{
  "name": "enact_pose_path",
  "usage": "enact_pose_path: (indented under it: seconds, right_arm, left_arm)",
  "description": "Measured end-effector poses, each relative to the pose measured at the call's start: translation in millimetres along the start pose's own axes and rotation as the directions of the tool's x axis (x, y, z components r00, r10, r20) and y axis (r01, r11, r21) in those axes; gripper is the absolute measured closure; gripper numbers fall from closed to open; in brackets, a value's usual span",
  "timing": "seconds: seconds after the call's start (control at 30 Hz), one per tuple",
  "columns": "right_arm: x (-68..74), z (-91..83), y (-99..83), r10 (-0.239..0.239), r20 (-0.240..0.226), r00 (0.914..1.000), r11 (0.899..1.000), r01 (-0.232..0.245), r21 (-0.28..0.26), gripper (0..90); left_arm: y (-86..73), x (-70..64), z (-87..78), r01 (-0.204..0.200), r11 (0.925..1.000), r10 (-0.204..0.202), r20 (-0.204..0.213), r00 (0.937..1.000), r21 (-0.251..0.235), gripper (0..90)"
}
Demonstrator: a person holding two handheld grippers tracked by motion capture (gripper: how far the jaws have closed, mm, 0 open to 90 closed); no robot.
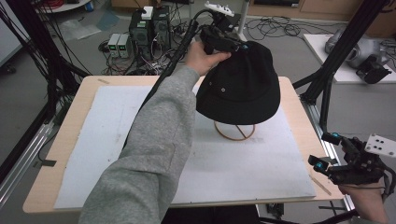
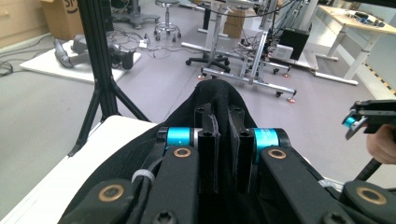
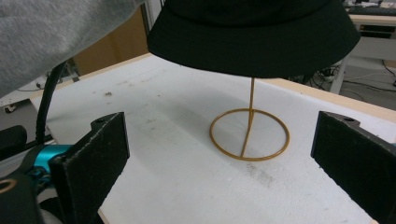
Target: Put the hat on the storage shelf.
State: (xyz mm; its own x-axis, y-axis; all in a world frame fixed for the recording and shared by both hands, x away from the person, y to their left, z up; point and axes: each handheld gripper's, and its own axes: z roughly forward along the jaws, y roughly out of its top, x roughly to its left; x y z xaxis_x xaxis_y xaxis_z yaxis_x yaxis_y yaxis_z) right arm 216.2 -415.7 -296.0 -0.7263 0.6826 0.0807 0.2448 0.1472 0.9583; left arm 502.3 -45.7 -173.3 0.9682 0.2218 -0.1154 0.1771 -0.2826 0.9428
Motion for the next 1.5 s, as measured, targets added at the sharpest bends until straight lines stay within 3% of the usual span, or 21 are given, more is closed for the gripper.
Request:
enact_pose_path:
  seconds: [0.13, 0.47, 0.83, 0.9, 1.03, 1.3, 1.5]
  right_arm:
    - [-0.7, -1.4, -1.0, 0.005, -0.002, 1.0000, 1.000, -0.005, 0.007, 3.4]
    - [-0.6, -1.6, -1.8, 0.002, 0.005, 1.0000, 1.000, -0.002, 0.006, 3.4]
    - [1.4, -5.3, -2.9, 0.001, 0.015, 0.9999, 1.000, -0.002, 0.010, 3.4]
    - [0.9, -5.3, -3.7, 0.002, 0.019, 0.9998, 1.000, -0.002, 0.012, 3.4]
    - [1.5, -3.6, -4.2, 0.006, 0.015, 0.9999, 1.000, -0.007, 0.017, 3.4]
    - [1.3, 3.3, -3.9, -0.004, 0.002, 1.0000, 1.000, 0.004, 0.022, 3.4]
    - [0.8, 9.0, -3.6, -0.003, -0.006, 1.0000, 1.000, 0.003, 0.031, 3.4]
  left_arm:
    - [-4.5, 3.7, 7.9, 0.015, 0.9999, -0.015, 0.012, 0.9998, -0.003, 84.3]
    - [-15.1, -1.5, 30.1, 0.005, 0.9987, -0.007, 0.041, 0.9991, 0.050, 83.9]
    - [-17.0, -1.2, 32.6, 0.005, 0.9978, -0.008, 0.038, 0.9992, 0.066, 80.3]
    - [-16.7, -0.7, 31.3, 0.006, 0.9979, -0.008, 0.039, 0.9992, 0.064, 75.5]
    - [-15.3, 0.1, 26.6, 0.019, 0.9985, -0.023, 0.064, 0.9977, 0.050, 53.8]
    - [-12.8, -3.1, 17.0, 0.048, 0.9944, -0.051, 0.035, 0.9981, 0.095, 12.6]
    - [-9.7, -11.1, 3.6, 0.035, 0.9920, -0.033, -0.019, 0.9993, 0.121, 8.6]
